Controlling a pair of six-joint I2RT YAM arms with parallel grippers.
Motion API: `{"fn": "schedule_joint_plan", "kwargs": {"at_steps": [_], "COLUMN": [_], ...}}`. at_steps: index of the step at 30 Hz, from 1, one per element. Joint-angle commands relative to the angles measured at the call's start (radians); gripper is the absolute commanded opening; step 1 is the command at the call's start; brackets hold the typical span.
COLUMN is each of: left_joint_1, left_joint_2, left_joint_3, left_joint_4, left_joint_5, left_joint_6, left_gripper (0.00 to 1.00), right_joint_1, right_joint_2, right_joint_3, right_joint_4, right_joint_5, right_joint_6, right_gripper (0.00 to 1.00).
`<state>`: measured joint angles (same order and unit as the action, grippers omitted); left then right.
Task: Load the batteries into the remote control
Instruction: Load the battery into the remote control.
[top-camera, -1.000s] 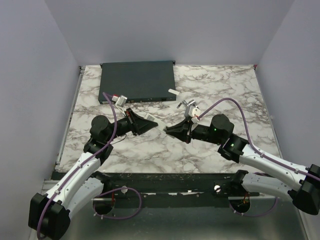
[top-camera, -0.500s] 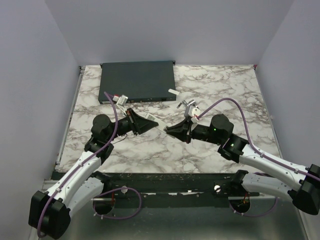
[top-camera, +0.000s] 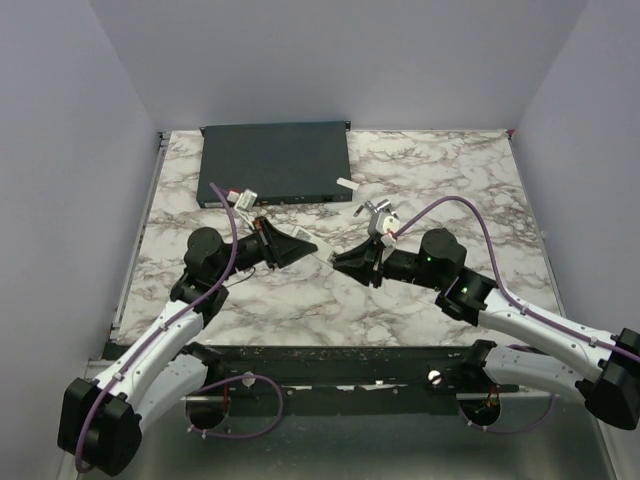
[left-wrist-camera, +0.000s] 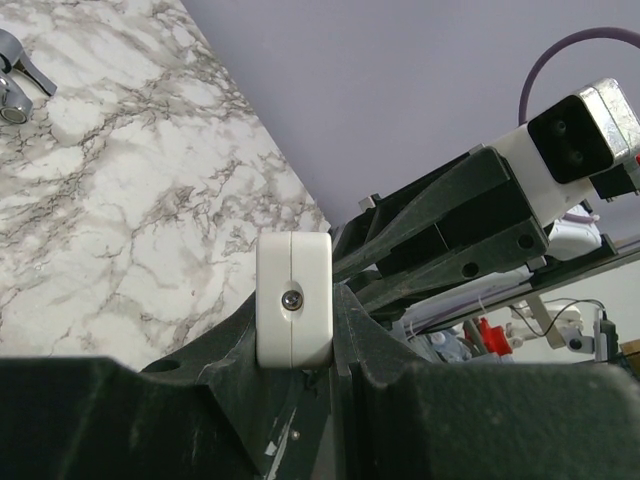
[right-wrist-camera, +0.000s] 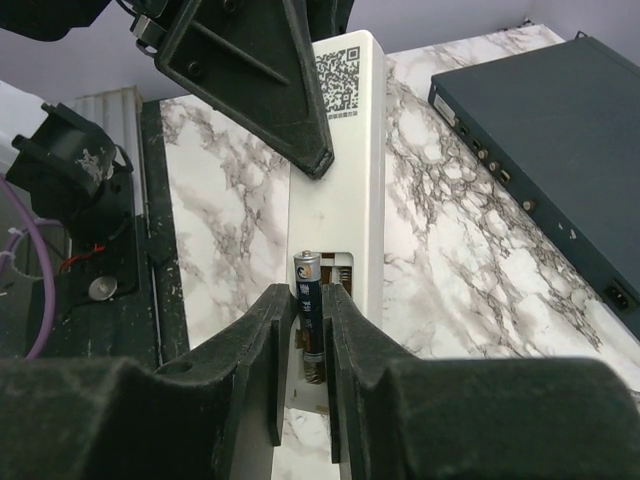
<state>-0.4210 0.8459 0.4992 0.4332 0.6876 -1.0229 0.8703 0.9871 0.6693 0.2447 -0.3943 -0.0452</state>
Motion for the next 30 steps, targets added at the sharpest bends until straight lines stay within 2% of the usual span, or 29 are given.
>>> {"fn": "schedule_joint_plan", "kwargs": {"at_steps": [1,19,30], "left_joint_1": [-0.004,-0.005,-0.008], "left_joint_2": [0.014,0.044,0.051], "left_joint_3": [0.047,0.049,0.051], "left_joint_4": [0.055,0.038,0.038], "left_joint_5": [-0.010,-0.010,-0.007], "left_joint_6": [-0.017,-0.017,-0.017], "left_gripper": [0.00,0.00,0.00], "right_joint_1": [0.002,0.004,0.003], "right_joint_2": [-0.007,-0.023,-0.033], "right_joint_3": [-0.017,-0.020,-0.033], "right_joint_4": [-0.018,0.004,0.035], "right_joint_5": [-0.016,-0.005,0.024], "right_joint_6": [0.002,0.001,-0.002], "right_gripper": [0.27,0.34,0.35]}}
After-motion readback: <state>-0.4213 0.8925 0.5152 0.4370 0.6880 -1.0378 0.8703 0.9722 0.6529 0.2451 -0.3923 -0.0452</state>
